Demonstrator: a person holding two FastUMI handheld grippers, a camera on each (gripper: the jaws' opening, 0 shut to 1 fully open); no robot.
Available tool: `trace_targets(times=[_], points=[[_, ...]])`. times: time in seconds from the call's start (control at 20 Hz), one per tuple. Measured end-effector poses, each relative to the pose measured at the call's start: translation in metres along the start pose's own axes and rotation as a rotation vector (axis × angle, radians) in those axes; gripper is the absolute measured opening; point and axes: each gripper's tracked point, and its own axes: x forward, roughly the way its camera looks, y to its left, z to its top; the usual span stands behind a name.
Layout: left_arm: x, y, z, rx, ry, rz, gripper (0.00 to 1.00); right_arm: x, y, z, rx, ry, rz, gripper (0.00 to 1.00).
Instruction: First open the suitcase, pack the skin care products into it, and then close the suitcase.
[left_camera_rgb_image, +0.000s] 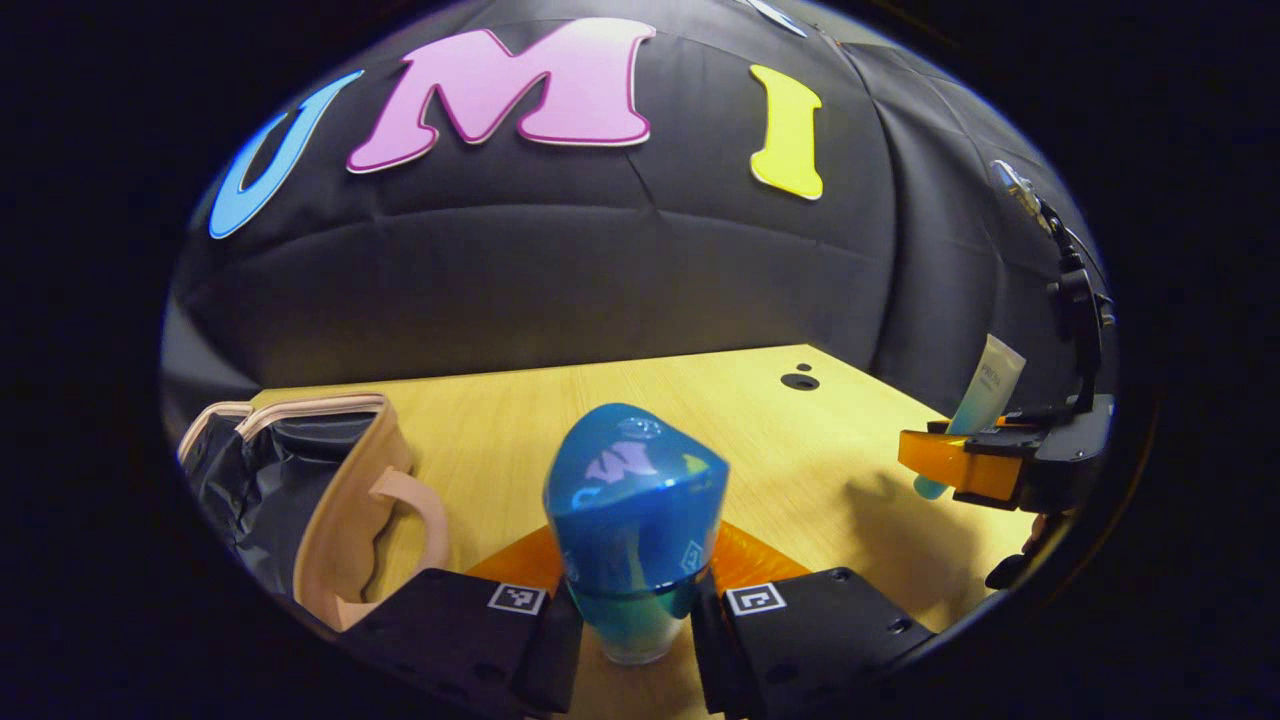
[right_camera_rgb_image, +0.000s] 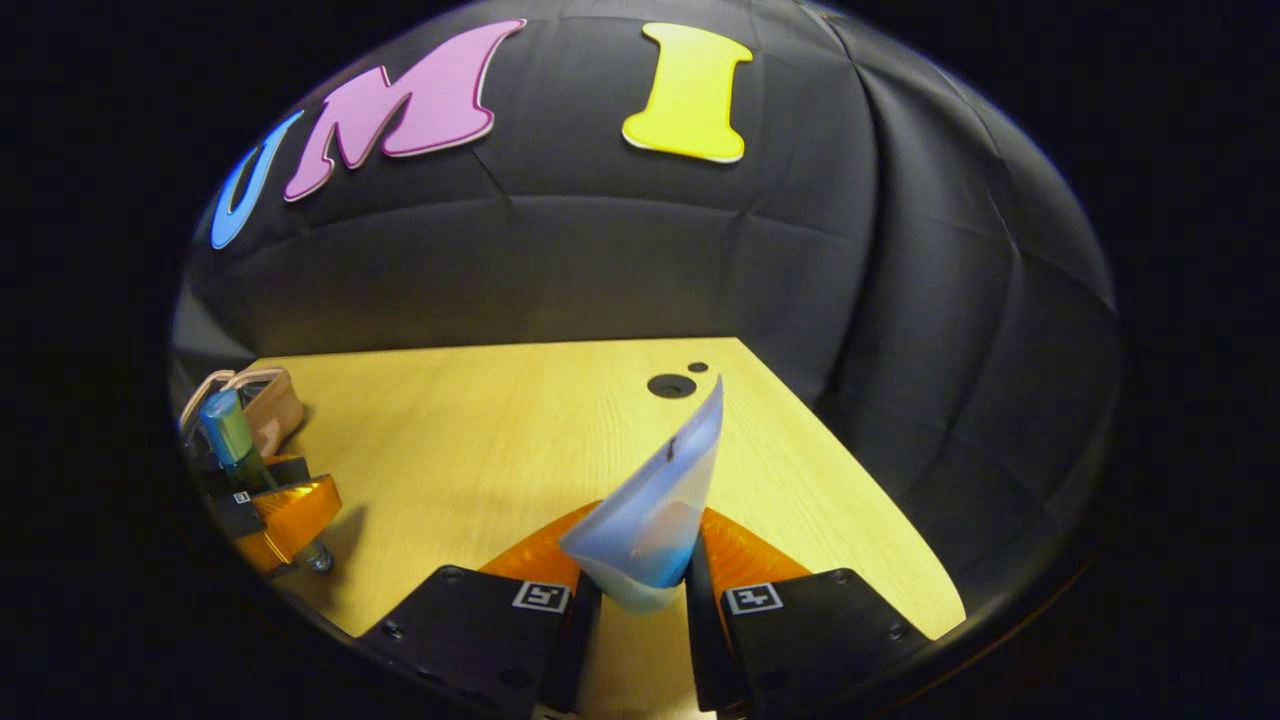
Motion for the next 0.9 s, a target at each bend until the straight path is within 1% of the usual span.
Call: trace_targets(times=[0.05, 0.1, 0.25, 0.35, 0.45, 0.55, 0.65, 0.7, 0.75, 0.8, 0.85, 0.9], points=[[-0.01, 0.006, 0.011, -0.002, -0.025, 0.007, 0.47, -0.009, 0.008, 0.005, -0.011, -0.005, 0.021, 0.41], [-0.022, 0.015, 0.024, -0.012, -0.056, 0.022, 0.51, -0.018, 0.018, 0.013, -0.025, -0.013, 0.044, 0.41], [-0.059, 0.054, 0.052, -0.055, -0.076, 0.093, 0.5, -0.051, 0.055, 0.034, -0.037, -0.022, 0.135, 0.41], [-0.087, 0.088, 0.071, -0.078, -0.098, 0.146, 0.5, -0.069, 0.08, 0.052, -0.072, -0.036, 0.195, 0.41], [-0.11, 0.133, 0.074, -0.063, -0.084, 0.218, 0.5, -0.086, 0.109, 0.072, -0.084, -0.066, 0.267, 0.41], [-0.128, 0.182, 0.067, -0.06, -0.054, 0.288, 0.5, -0.099, 0.139, 0.086, -0.088, -0.084, 0.336, 0.41], [-0.14, 0.228, 0.045, -0.067, 0.01, 0.331, 0.5, -0.107, 0.162, 0.097, -0.082, -0.101, 0.382, 0.41], [-0.141, 0.244, 0.029, -0.072, 0.068, 0.34, 0.5, -0.112, 0.174, 0.101, -0.076, -0.104, 0.406, 0.41], [-0.141, 0.262, 0.015, -0.08, 0.114, 0.354, 0.47, -0.117, 0.185, 0.102, -0.072, -0.103, 0.43, 0.41], [-0.137, 0.274, -0.001, -0.099, 0.161, 0.353, 0.51, -0.121, 0.192, 0.102, -0.072, -0.101, 0.451, 0.41], [-0.132, 0.284, -0.011, -0.102, 0.2, 0.362, 0.51, -0.125, 0.199, 0.102, -0.071, -0.099, 0.471, 0.41], [-0.124, 0.289, -0.02, -0.105, 0.235, 0.351, 0.51, -0.13, 0.203, 0.102, -0.075, -0.096, 0.485, 0.41]])
